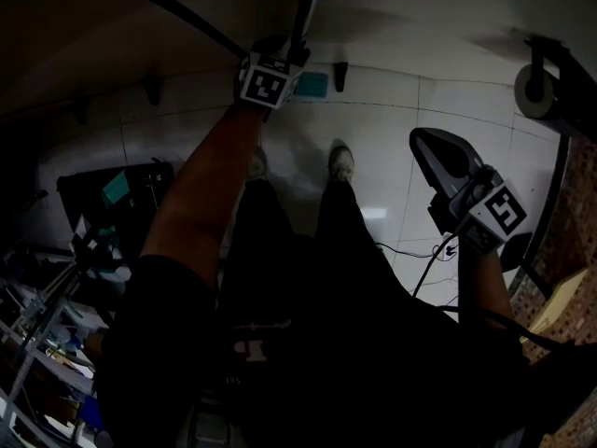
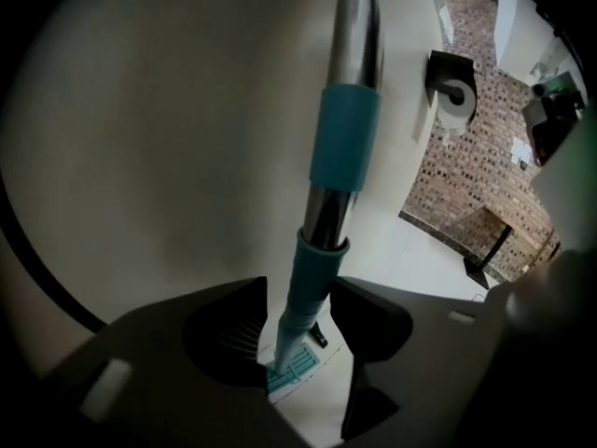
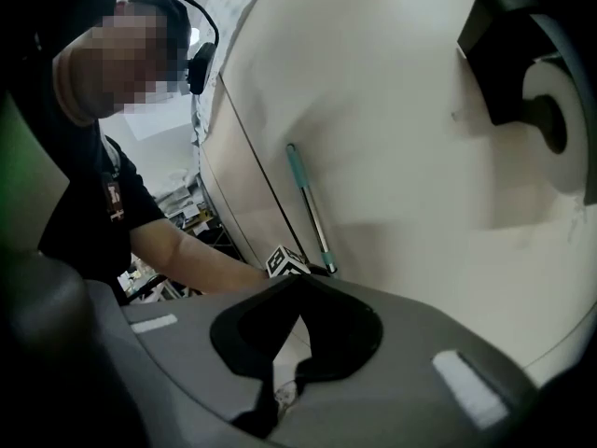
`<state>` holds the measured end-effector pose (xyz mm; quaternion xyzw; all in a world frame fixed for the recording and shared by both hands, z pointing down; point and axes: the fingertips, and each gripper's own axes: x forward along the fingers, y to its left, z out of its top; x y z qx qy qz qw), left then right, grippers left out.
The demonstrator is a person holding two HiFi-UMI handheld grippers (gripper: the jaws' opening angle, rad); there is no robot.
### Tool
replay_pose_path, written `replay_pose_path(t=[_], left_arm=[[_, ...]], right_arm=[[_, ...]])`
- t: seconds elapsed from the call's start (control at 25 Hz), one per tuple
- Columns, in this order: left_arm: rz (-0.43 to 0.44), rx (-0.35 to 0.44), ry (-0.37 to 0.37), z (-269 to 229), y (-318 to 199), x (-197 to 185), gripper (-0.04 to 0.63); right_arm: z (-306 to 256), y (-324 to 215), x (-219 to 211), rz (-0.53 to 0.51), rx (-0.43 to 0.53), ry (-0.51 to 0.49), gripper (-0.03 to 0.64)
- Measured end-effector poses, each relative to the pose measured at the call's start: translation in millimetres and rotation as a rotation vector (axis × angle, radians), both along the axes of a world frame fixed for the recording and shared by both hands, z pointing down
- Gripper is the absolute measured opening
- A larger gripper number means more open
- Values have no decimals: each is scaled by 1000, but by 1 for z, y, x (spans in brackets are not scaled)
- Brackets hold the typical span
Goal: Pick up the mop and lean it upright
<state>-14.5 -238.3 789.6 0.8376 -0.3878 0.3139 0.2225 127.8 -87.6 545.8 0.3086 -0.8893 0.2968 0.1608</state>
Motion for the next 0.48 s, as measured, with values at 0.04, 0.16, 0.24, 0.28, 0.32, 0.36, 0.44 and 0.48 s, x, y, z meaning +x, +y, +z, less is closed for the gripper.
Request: replay_pose_path(t=[0.04,0.16,0.24,0.28,0.32,0.36,0.44,0.48], left_arm=[[3,1,-2,2,-1,1,209],[22,7,-11,9,-3,3,207],[42,14,-15,11,-2,6,165],[55,21,-21,10,-1,7,132],[66,27,-30,10,0,7,130],[72,27,-39,10,0,6,130],[70,14,-51,9,2,2,129],[68,6,-56,8,3,0,129]], right_arm=[[2,0,0,0,-3,1,14],[7,1,0,-6,-10,6,14],[8,1,0,-7,-13,7,14],[8,1,0,-6,-14,6,14],[8,0,0,-5,-14,5,14],[8,0,0,-5,-14,7,14],[8,-1,0,-5,-12,11,14],[7,-1,0,-7,-10,12,14]])
